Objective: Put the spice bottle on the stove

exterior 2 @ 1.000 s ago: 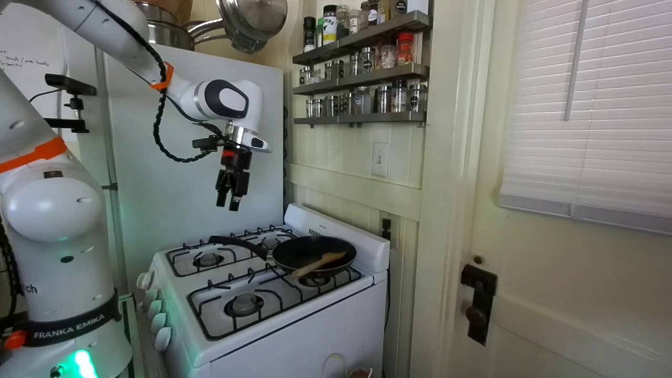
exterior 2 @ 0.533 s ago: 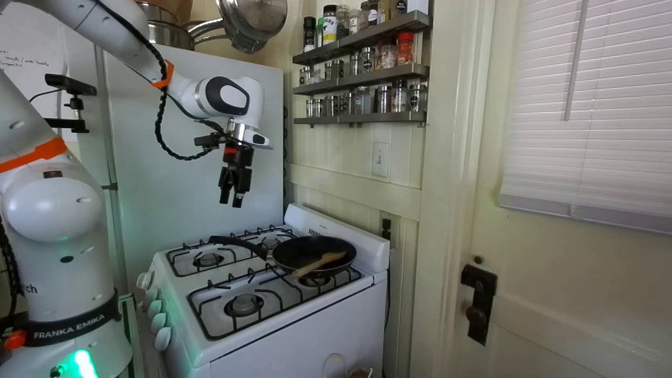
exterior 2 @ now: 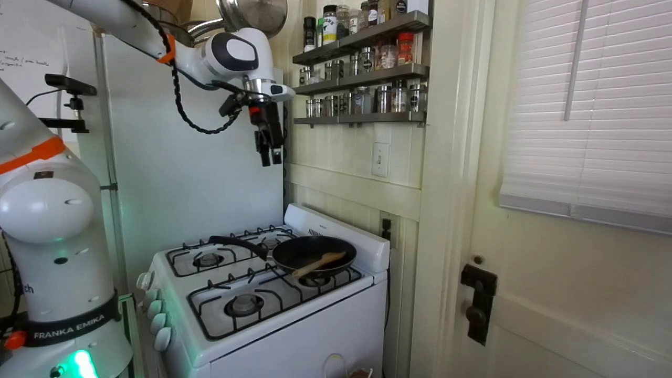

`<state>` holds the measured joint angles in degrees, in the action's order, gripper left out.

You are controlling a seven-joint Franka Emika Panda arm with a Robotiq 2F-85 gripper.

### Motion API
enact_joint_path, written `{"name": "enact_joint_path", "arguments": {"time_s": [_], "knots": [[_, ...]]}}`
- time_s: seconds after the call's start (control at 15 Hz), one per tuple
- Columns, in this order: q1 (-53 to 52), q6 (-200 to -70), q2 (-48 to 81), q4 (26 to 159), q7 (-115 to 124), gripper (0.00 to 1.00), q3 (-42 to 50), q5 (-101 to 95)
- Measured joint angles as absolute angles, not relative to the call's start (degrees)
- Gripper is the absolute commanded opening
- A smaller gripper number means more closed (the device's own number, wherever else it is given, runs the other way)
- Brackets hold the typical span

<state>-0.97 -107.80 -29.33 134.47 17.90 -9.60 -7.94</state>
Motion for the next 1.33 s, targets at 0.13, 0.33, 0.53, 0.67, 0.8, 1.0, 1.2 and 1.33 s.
{"name": "enact_joint_path", "arguments": {"time_s": [0.13, 0.33, 0.53, 0.67, 0.8, 1.0, 1.2, 1.33], "knots": [[0.56, -112.03, -29.74, 132.25, 18.16, 1.00, -8.70, -10.11], [3.12, -118.70, -29.78, 129.11, 19.94, 1.00, -8.20, -13.10], [4.85, -125.84, -29.60, 126.07, 20.93, 1.00, -7.94, -14.24], [5.11, -131.52, -29.08, 124.28, 19.71, 1.00, -7.48, -14.52], [5.11, -132.77, -27.91, 122.09, 18.08, 1.00, -7.03, -14.36], [5.11, -132.77, -26.62, 120.76, 17.62, 1.00, -6.87, -14.35], [5.09, -132.78, -26.45, 120.65, 17.62, 1.00, -6.87, -14.36], [5.13, -133.86, -26.18, 120.24, 17.44, 1.00, -6.86, -14.41]]}}
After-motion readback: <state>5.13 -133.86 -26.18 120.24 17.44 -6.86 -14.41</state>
